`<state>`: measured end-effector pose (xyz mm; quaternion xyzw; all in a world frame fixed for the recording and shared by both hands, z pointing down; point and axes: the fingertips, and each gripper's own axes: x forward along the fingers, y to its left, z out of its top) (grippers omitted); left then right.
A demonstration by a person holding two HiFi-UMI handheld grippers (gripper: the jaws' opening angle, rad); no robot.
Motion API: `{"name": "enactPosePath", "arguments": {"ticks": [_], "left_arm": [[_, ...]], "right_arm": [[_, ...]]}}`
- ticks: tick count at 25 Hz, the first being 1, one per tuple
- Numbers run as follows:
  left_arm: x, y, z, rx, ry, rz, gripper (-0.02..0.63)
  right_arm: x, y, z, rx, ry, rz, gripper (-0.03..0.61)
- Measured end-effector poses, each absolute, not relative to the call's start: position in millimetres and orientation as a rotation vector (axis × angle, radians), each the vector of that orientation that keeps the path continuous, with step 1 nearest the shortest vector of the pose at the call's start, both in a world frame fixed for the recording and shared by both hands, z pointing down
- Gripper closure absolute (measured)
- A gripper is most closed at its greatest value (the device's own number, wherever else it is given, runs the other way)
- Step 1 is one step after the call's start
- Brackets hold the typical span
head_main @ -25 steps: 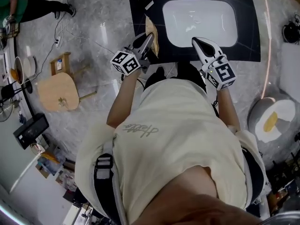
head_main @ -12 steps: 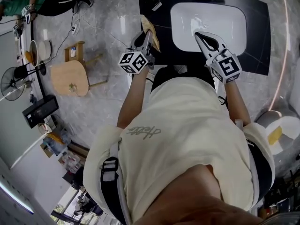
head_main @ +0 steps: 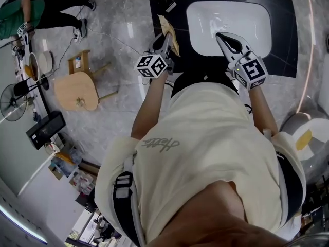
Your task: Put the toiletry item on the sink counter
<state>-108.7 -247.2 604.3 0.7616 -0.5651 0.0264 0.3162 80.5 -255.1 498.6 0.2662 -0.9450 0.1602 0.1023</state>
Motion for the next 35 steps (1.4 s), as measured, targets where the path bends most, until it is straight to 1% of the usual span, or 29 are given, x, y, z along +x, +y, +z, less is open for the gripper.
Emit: {"name": "enactPosePath", "arguments": {"ticks": [6, 11, 18, 29, 35], "left_arm": [[-115, -265, 634, 1.936, -1.415, 0.098, 0.577], [-119, -273, 661, 1.823, -1.383, 0.131, 0.577], [-99, -272, 689, 1.759, -1.337, 0.205, 0.575], [-89, -258, 719, 1.701, -1.328, 0.401, 0.574], [-85, -259, 737, 1.627, -1.309, 0.439, 0.572]], "right_arm": [[61, -252, 478, 0.809, -2.766, 0.339, 0.584], [70, -258, 471, 0.838, -2.749, 0.308, 0.584], [89, -268, 482, 0.885, -2.735, 0.359, 0.584], [104, -272, 488, 0.885, -2.752, 0.382, 0.584], [109, -278, 491, 0.907, -2.743, 0.400, 0.584]]}}
